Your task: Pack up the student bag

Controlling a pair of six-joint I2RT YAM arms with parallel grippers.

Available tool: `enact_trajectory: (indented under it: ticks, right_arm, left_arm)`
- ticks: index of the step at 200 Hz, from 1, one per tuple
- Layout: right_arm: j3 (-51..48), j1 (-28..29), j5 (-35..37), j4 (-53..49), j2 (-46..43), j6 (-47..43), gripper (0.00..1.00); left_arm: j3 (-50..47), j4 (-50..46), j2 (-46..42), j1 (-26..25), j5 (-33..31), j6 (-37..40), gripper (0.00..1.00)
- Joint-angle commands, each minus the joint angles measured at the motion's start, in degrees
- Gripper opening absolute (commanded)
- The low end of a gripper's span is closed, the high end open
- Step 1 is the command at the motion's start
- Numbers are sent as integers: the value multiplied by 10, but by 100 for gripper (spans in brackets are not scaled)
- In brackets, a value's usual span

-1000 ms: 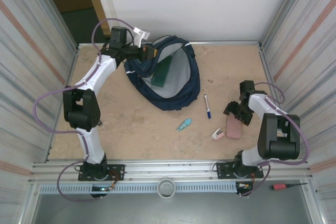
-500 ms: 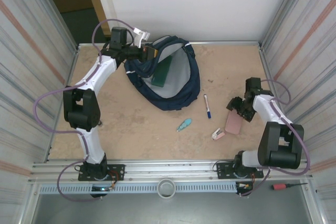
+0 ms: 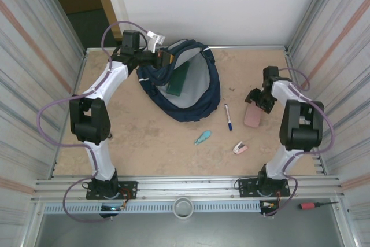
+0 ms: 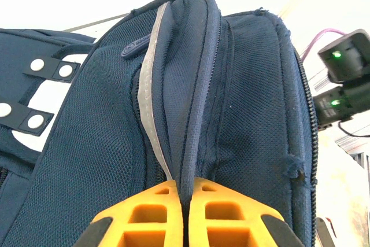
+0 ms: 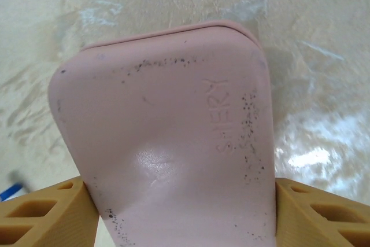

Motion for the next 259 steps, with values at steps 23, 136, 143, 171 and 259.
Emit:
enact_trajectory:
  ticks: [23,136,143,171,259]
  right_arm:
    - [35,23,37,-35,36,-34,88]
    - [33,44,69,-80,64,-82,75]
    - [35,44,67,-84,64,-82,73]
    - [23,54,44,-75,6,-71,65]
    - [118,239,-232,55,-47,82,62]
  left_arm:
    - [3,44,-24,2,22,9,0]
    - [-6,48,-27,2,23,11,1]
    - [-6,48,-27,3,23,11,0]
    - [-8,46,-28,2,23,10,0]
    - [4,61,-26,3,27,-13,0]
